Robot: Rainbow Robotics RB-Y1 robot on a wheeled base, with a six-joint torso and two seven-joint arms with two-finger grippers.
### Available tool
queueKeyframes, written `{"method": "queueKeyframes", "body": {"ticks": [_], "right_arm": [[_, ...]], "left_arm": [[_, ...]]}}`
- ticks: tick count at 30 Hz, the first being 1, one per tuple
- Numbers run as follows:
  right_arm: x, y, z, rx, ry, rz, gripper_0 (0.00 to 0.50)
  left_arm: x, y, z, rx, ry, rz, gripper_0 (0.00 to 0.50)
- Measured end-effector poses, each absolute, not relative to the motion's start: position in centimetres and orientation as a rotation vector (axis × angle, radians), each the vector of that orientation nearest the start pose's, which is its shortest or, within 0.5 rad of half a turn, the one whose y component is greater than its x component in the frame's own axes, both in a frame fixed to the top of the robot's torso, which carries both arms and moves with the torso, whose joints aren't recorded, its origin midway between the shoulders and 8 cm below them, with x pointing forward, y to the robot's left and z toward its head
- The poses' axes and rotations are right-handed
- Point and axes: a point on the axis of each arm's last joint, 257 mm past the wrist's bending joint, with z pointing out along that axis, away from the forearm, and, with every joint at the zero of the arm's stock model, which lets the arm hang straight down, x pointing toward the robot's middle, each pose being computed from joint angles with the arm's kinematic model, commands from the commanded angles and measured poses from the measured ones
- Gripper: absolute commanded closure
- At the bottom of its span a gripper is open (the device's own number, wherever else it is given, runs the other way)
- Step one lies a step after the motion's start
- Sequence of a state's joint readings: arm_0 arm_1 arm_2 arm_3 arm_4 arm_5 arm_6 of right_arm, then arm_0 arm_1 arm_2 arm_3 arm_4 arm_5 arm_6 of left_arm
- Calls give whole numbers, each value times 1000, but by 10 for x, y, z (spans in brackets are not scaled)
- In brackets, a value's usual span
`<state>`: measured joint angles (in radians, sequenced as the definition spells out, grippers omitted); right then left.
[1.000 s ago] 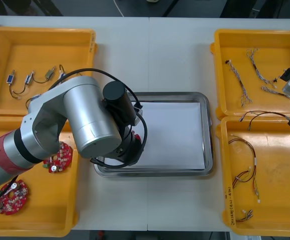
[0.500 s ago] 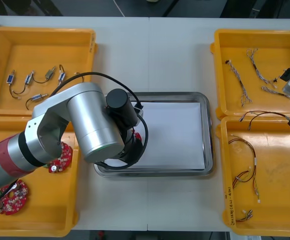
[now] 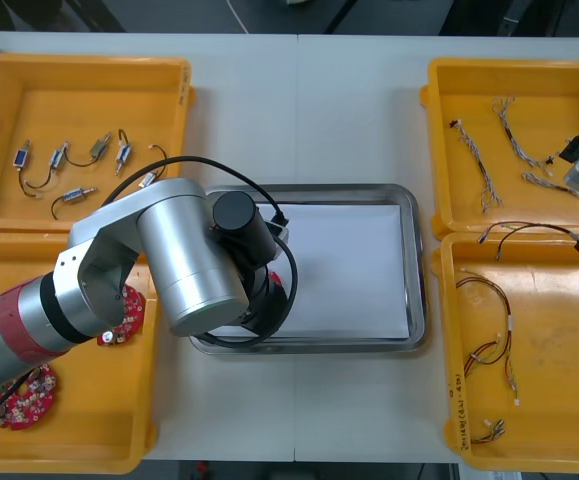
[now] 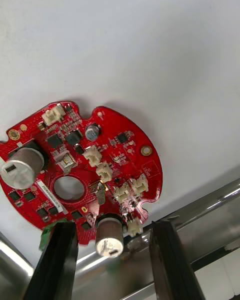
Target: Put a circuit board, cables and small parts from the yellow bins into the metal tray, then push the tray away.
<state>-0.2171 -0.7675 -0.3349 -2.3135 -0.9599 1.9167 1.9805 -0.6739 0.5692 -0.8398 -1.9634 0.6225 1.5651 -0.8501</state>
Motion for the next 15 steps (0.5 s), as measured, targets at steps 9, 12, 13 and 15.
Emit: {"method": "queueKeyframes", "body": {"ticks": [9,12,13,15], "right_arm": [[378,-322,-123,-1059,2348,-188,500],[378,-322,-123,-1059,2348,-189,500],[378,-322,-123,-1059,2348,-189,500],[378,-322,-123,-1059,2347,-189,500]], "left_arm": [[393,62,-283,609,2677,-84,0],[390,59,-280,610,2686,-106,0],[389,59,-278,608,2689,-116,0],[389,60,-270,596,2695,-129,0]]}}
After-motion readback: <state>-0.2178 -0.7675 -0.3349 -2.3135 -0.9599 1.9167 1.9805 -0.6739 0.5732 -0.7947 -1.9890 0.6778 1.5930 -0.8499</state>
